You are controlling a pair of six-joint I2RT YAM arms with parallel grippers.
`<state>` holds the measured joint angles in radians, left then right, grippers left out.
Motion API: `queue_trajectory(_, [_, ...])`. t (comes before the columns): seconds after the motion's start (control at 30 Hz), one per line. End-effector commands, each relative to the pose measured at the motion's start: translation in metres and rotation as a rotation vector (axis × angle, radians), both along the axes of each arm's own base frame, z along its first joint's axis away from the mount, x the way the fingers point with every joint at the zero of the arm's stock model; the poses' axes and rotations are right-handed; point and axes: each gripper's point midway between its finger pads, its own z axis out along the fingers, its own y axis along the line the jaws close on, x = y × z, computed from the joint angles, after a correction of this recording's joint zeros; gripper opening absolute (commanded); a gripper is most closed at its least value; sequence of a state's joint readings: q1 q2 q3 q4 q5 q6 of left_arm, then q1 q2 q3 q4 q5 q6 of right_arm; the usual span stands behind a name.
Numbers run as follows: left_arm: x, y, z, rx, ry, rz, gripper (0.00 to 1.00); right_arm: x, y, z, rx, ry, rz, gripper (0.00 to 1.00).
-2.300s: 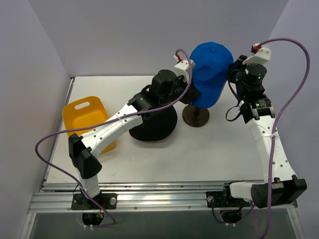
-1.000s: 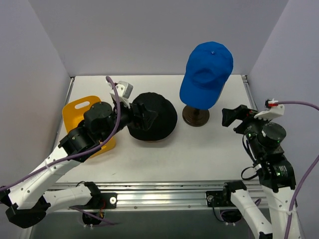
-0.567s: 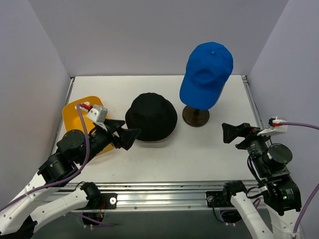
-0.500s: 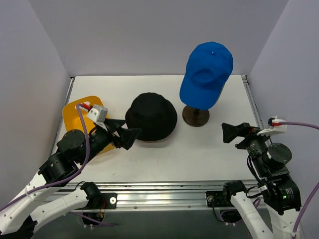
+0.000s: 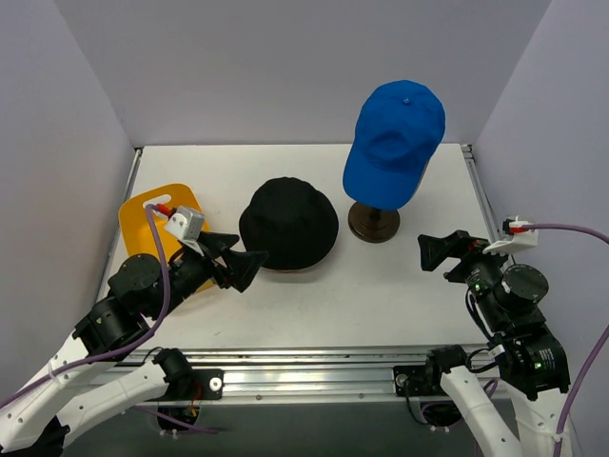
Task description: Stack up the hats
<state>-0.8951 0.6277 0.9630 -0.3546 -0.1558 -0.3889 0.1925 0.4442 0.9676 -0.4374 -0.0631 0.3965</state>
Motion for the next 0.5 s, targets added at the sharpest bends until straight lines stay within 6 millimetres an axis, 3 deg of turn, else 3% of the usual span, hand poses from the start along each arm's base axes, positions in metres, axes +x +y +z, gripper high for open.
queue_trajectory(0.0, [0.0007,-0.0017,0.0099,-0.033,-0.018,0.001,0.94,0.0050,0.0075,0.0067,0.011,-0.024,0.034,1.00])
queue_trajectory(0.47, [0.0019,-0.0017,0.0066,-0.020,-0.009,0.006,0.94,0.0048,0.0059,0.0045,0.004,-0.026,0.027,1.00])
